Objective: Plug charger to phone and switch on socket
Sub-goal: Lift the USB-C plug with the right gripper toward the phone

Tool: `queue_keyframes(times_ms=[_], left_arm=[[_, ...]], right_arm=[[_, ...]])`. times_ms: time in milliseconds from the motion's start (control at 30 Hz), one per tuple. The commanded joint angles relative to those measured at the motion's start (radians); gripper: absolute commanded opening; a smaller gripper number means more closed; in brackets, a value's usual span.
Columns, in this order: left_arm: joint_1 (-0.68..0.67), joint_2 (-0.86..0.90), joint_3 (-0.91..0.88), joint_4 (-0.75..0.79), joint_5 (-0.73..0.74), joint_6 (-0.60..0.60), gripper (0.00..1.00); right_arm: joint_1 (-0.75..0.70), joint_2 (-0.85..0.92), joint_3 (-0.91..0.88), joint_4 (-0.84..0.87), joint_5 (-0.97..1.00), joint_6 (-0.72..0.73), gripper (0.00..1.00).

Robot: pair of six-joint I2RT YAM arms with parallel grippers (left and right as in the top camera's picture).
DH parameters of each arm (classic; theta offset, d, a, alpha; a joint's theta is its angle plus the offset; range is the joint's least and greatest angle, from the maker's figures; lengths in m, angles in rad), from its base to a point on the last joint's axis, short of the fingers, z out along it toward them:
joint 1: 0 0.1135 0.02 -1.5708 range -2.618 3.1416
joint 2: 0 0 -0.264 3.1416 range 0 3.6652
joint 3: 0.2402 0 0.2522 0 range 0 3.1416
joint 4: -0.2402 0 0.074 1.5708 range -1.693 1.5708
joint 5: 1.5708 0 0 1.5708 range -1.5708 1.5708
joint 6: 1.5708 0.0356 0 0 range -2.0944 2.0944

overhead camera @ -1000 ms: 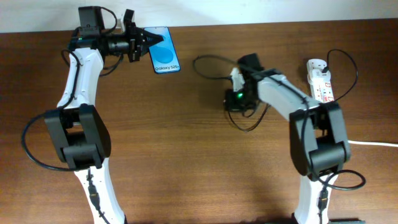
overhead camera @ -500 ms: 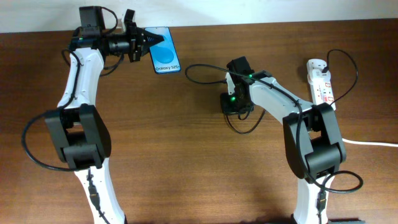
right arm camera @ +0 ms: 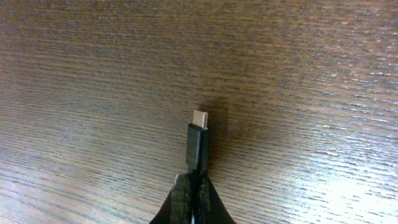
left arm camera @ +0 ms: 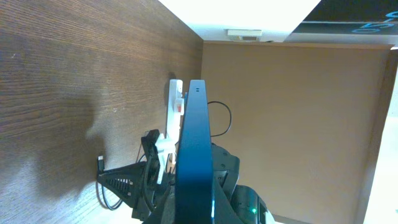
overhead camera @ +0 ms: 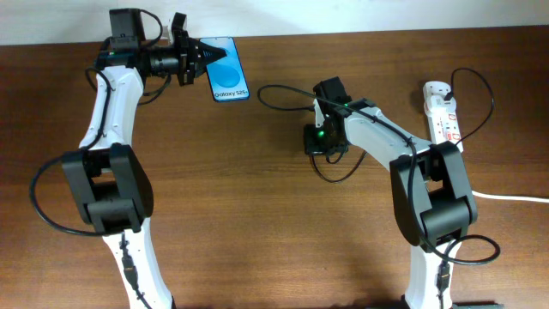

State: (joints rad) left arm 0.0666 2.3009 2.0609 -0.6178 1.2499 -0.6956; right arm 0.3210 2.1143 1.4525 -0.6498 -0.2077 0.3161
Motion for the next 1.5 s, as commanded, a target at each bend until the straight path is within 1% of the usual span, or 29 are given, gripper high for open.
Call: queue_keyframes(times_ms=[0,100,167,233,467,667,800,867,967,1033,1133,1267,1300,1367,1467], left_arm=[[-0.001,-0.005,0.01,0.002,0.045,0.016,0.0],[-0.001,-0.005,0.01,0.002,0.045,0.016,0.0],[-0.001,-0.005,0.01,0.002,0.045,0.016,0.0],[-0.001,-0.005,0.01,0.002,0.045,0.016,0.0],[-0.006,-0.005,0.01,0.003,0.058,0.016,0.0],[-0.042,-0.005,0.01,0.042,0.211,0.062,0.0],[-0.073,-0.005,0.01,0.042,0.226,0.084,0.0],[-0.089,-0.005,0.01,0.057,0.238,0.084,0.0],[-0.114,-0.005,0.01,0.142,0.292,0.084,0.0],[-0.132,-0.005,0.01,0.196,0.319,0.083,0.0],[-0.157,-0.005,0.01,0.206,0.322,0.083,0.0],[-0.179,-0.005,0.01,0.206,0.319,0.076,0.0],[-0.183,-0.005,0.01,0.206,0.313,0.064,0.0],[-0.192,-0.005,0.01,0.206,0.274,0.003,0.0],[-0.195,-0.005,0.01,0.221,0.229,-0.079,0.0]], right_arm=[[-0.024,0.02,0.009,-0.011,-0.124,-0.062,0.04],[-0.081,-0.045,0.05,-0.007,-0.332,-0.103,0.04],[-0.121,-0.103,0.064,-0.006,-0.446,-0.108,0.04],[-0.158,-0.179,0.064,-0.021,-0.526,-0.146,0.04],[-0.204,-0.431,0.063,-0.216,-0.525,-0.257,0.04],[-0.205,-0.603,0.062,-0.351,-0.527,-0.256,0.04],[-0.205,-0.724,0.017,-0.363,-0.592,-0.248,0.04],[-0.205,-0.776,-0.021,-0.356,-0.605,-0.22,0.04],[-0.204,-0.844,-0.118,-0.274,-0.667,-0.155,0.04],[-0.204,-0.872,-0.209,-0.185,-0.679,-0.074,0.04],[-0.203,-0.875,-0.333,-0.027,-0.68,0.061,0.04],[-0.172,-0.868,-0.439,0.2,-0.67,0.219,0.04],[-0.159,-0.862,-0.449,0.238,-0.655,0.255,0.04],[-0.117,-0.839,-0.454,0.289,-0.586,0.335,0.04],[-0.058,-0.795,-0.454,0.373,-0.559,0.399,0.04]])
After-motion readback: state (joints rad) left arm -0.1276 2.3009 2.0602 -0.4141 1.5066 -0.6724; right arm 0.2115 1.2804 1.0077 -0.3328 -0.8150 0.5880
